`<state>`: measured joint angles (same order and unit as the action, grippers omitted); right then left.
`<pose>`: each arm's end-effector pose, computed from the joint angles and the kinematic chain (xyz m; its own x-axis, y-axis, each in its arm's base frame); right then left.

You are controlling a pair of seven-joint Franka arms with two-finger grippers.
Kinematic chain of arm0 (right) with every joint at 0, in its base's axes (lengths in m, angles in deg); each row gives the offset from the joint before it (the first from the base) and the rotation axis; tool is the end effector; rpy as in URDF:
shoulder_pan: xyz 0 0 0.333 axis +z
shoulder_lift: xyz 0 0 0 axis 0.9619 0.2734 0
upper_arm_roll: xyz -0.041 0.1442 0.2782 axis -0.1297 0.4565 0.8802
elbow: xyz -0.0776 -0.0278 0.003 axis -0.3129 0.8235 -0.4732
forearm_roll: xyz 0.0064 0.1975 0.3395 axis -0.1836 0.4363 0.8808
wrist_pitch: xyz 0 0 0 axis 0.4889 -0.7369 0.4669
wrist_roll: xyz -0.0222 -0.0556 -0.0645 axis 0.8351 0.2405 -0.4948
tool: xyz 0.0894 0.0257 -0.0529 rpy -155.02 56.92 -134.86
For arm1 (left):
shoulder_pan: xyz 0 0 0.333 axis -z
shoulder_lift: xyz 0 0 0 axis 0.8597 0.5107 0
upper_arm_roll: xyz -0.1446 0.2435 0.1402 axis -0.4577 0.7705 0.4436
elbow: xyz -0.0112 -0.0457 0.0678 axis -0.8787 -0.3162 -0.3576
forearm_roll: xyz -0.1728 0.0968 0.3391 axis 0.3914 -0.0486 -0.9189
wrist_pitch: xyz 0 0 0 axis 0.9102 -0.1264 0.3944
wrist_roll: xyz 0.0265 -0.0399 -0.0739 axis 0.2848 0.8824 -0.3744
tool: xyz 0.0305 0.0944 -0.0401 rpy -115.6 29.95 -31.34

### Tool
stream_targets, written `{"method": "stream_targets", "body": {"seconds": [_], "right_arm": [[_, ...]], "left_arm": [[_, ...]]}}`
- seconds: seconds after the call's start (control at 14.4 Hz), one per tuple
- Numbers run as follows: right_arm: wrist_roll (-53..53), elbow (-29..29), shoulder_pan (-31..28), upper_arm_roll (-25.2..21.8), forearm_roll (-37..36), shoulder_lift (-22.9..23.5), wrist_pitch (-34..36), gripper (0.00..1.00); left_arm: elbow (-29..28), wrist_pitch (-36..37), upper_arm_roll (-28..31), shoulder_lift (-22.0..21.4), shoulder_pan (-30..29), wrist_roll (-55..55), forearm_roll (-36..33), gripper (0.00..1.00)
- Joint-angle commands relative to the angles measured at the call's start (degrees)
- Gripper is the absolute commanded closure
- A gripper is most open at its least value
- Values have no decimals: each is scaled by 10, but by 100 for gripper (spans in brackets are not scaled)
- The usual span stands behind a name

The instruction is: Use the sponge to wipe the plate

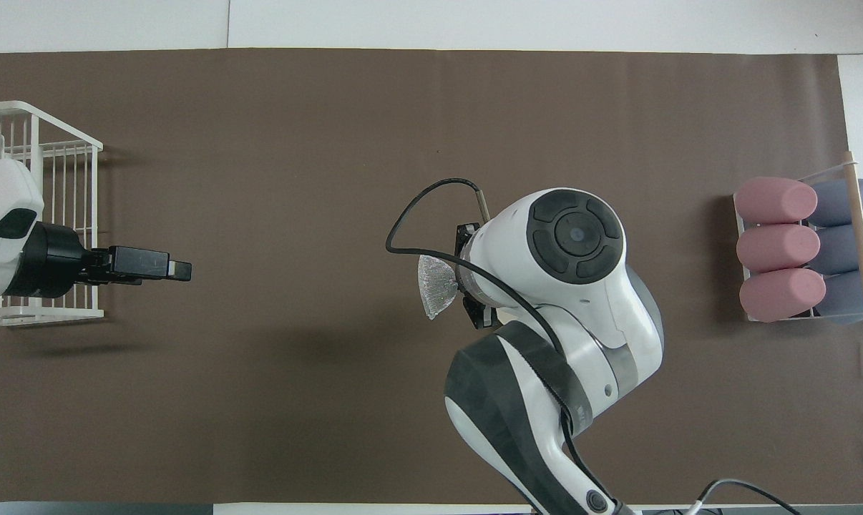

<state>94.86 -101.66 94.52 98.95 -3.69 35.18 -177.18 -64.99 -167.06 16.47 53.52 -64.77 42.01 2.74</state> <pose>0.4998 0.3365 0.4734 0.1465 -0.9751 -0.1664 -0.9891 -0.1465 -0.0122 0.4981 -0.0584 0.5251 0.9963 -0.0805 -0.0299 -0.0585 -0.8912 0.4499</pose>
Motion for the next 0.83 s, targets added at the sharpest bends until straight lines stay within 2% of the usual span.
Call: {"method": "stream_targets", "body": {"seconds": [0.0, 0.14, 0.35, 0.76], "right_arm": [[56, 63, 21, 1, -27, 1, 62, 100], [58, 93, 21, 3, -32, -10, 109, 100], [54, 98, 13, 3, -33, -39, 145, 100], [54, 92, 16, 3, -32, -40, 147, 100]], "left_arm": [[-8, 4, -2, -14, 6, -26, 3, 0], [-32, 4, -1, -21, 6, -28, 101, 0], [-68, 4, -1, -28, 7, -26, 212, 0], [-104, -32, -2, -29, 84, -22, 378, 0]]}}
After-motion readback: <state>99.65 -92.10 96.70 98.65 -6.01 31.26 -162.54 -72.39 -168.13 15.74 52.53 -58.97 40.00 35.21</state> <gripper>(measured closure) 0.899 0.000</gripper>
